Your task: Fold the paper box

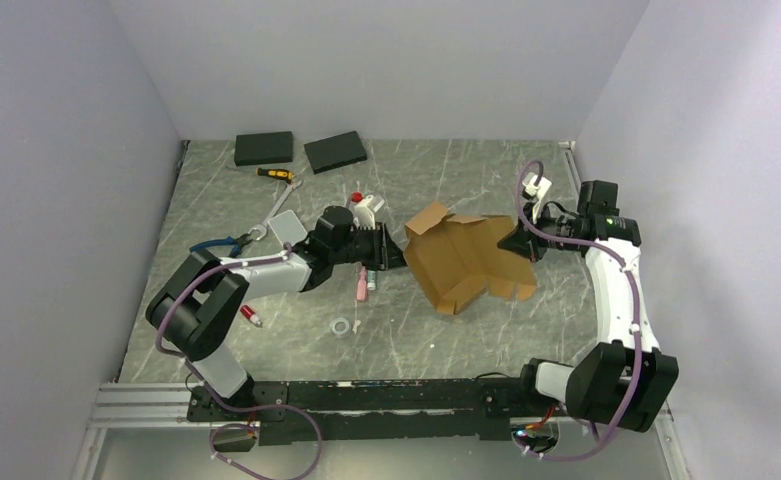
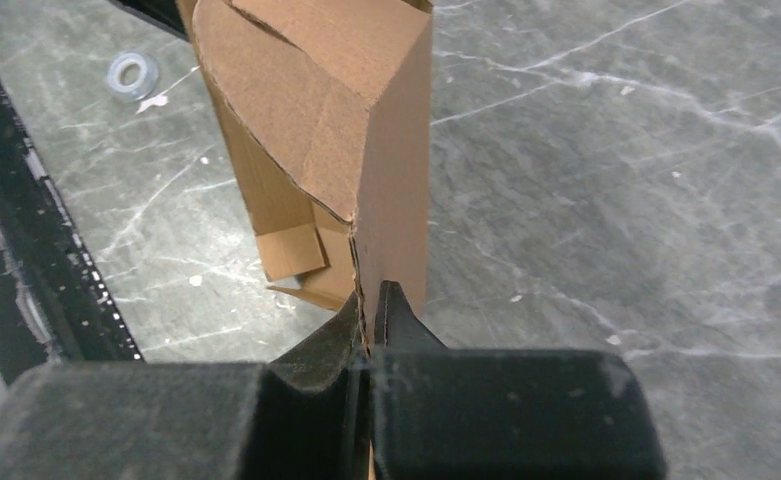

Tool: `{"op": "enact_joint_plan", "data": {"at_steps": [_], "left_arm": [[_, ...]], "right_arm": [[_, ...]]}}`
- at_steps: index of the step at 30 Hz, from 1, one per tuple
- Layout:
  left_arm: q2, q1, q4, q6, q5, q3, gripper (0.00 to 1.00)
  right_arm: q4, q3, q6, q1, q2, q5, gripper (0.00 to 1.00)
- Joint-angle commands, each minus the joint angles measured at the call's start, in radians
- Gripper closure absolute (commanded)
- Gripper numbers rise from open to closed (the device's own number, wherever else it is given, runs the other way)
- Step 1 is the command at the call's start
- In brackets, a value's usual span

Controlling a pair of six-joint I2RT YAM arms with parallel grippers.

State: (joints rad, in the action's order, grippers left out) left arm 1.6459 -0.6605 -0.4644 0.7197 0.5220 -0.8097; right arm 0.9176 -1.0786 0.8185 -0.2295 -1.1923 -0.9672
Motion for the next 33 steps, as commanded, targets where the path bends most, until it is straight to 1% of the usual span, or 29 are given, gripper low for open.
{"op": "enact_joint_plan", "data": {"at_steps": [1, 4, 13, 17, 20, 23, 28, 32, 33], "left_arm": [[0.016, 0.0, 0.042, 0.038, -0.023, -0.06, 0.67], [0.02, 0.002, 0.059, 0.053, -0.042, -0.067, 0.67], [0.024, 0.02, 0.196, 0.098, -0.109, -0.097, 0.65], [0.018, 0.034, 0.18, 0.107, -0.096, -0.081, 0.64], [-0.01, 0.05, 0.127, 0.109, -0.071, -0.04, 0.62], [-0.055, 0.064, 0.091, 0.104, -0.063, 0.001, 0.59], [-0.155, 0.089, 0.155, 0.054, -0.089, 0.035, 0.52], [-0.291, 0.124, 0.247, -0.046, -0.133, 0.064, 0.41], [-0.333, 0.131, 0.281, -0.086, -0.146, 0.061, 0.36]], "right_arm": [[0.086, -0.057, 0.076, 0.013, -0.039, -0.09, 1.0], [0.105, -0.069, 0.079, 0.021, -0.064, -0.103, 1.0], [0.113, -0.079, 0.049, 0.022, -0.094, -0.158, 1.0], [0.053, -0.064, -0.03, 0.022, -0.112, -0.13, 1.0], [0.003, -0.052, -0.088, 0.022, -0.125, -0.083, 1.0], [-0.027, -0.044, -0.122, 0.022, -0.131, -0.064, 1.0], [-0.077, -0.029, -0.162, 0.022, -0.118, -0.012, 1.0], [-0.083, -0.024, -0.143, 0.022, -0.094, 0.01, 1.0], [-0.082, -0.023, -0.137, 0.022, -0.088, 0.011, 1.0]]}}
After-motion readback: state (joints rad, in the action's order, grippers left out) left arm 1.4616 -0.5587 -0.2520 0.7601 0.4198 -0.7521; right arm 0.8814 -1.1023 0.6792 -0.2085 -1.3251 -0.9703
